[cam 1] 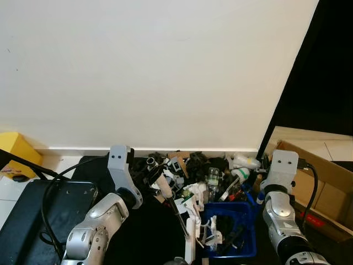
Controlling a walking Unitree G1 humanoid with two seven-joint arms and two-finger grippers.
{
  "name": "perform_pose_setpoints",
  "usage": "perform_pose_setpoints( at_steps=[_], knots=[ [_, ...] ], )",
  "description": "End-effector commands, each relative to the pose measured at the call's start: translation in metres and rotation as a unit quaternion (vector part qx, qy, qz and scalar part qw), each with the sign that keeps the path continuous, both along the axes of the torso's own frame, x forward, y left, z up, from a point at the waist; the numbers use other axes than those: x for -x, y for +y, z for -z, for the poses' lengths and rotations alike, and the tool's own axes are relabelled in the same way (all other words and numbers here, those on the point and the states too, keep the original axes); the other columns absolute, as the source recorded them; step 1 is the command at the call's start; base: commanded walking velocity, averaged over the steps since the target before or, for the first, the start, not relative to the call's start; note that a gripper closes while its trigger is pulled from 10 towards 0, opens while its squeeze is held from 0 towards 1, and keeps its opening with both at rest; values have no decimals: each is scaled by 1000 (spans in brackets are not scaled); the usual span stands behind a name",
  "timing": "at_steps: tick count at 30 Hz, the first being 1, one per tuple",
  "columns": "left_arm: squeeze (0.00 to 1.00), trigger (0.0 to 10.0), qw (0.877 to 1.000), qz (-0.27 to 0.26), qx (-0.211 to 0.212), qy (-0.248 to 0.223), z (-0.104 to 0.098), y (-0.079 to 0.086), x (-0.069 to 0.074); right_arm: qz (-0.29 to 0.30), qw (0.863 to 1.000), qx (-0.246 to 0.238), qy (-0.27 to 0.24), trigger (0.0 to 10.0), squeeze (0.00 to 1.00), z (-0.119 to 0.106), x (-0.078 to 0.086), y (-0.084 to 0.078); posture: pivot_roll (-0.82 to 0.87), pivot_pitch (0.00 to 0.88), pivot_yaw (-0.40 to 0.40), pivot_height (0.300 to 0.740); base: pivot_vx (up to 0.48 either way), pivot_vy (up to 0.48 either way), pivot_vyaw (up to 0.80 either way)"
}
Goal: Sweep floor
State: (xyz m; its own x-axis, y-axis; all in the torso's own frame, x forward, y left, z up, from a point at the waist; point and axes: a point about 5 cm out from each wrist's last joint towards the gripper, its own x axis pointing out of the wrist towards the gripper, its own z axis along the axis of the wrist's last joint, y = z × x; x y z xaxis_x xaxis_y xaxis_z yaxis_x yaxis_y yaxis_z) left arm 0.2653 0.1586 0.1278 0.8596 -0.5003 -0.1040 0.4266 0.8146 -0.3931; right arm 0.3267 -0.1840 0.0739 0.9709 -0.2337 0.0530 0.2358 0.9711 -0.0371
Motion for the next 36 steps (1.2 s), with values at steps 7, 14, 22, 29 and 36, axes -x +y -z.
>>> perform_pose_setpoints(
  at_steps=[7, 14, 22, 29, 36],
  knots=[
    [0, 10000, 994, 44, 102, -20, -26, -10, 2, -18, 1000, -19, 0, 10000, 0, 3, 0, 11, 125, 154, 116, 740, 0, 0, 0],
    [0, 10000, 993, 67, 95, -31, -32, -13, 3, -18, 1000, -20, 1, 10000, 0, 4, 0, 11, 124, 155, 117, 740, 0, 0, 0],
    [0, 10000, 997, 11, -36, -68, -36, 4, -1, -17, 1000, -18, 1, 10000, 0, 4, 1, 10, 125, 158, 120, 740, 0, 0, 0],
    [0, 10000, 985, -21, -123, -119, -46, 11, 0, -16, 1000, -18, 2, 10000, 0, 5, 1, 9, 131, 160, 120, 740, 0, 0, 0],
    [0, 10000, 984, -31, -122, -128, -49, 9, 1, -17, 1000, -19, 3, 10000, 0, 5, 1, 10, 132, 159, 120, 740, 0, 0, 0]
  ],
)
